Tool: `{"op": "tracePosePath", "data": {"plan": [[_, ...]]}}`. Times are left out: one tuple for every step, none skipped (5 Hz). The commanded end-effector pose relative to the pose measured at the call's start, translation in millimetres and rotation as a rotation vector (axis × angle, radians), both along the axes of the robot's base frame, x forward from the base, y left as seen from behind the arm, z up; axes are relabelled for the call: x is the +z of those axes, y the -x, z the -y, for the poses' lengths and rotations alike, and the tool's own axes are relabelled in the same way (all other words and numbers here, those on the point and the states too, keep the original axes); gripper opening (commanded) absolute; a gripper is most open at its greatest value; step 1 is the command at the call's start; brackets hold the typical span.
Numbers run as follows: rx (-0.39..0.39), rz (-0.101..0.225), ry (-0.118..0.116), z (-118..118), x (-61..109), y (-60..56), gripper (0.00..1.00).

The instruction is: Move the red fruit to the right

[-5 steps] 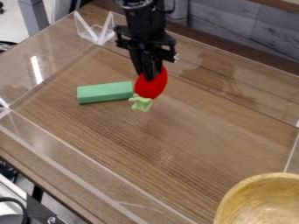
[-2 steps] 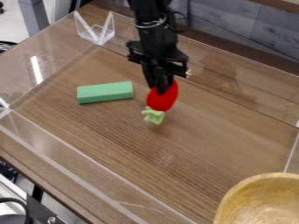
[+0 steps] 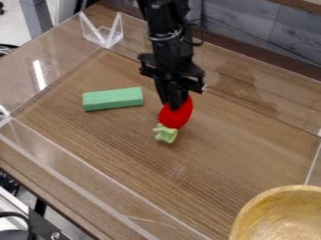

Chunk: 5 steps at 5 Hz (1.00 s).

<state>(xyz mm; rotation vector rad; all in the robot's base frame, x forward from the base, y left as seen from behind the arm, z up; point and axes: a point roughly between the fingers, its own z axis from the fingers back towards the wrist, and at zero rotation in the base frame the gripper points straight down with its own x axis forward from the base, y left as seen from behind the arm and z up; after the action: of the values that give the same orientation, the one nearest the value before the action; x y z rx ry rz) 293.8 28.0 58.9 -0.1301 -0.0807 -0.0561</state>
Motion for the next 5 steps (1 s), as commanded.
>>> {"op": "tracePosePath", "data": {"plan": [[0.032, 0.049, -0.005, -8.9, 10.4, 4.7, 0.00], [0.012, 0.049, -0.003, -16.8, 4.6, 4.6, 0.00], [-0.008, 0.047, -0.001, -23.4, -1.3, 5.2, 0.00], [-0.004, 0.092, 0.007, -18.9, 11.5, -3.6, 0.00], [-0.002, 0.140, 0.016, -13.4, 26.1, -12.7, 0.00]]}}
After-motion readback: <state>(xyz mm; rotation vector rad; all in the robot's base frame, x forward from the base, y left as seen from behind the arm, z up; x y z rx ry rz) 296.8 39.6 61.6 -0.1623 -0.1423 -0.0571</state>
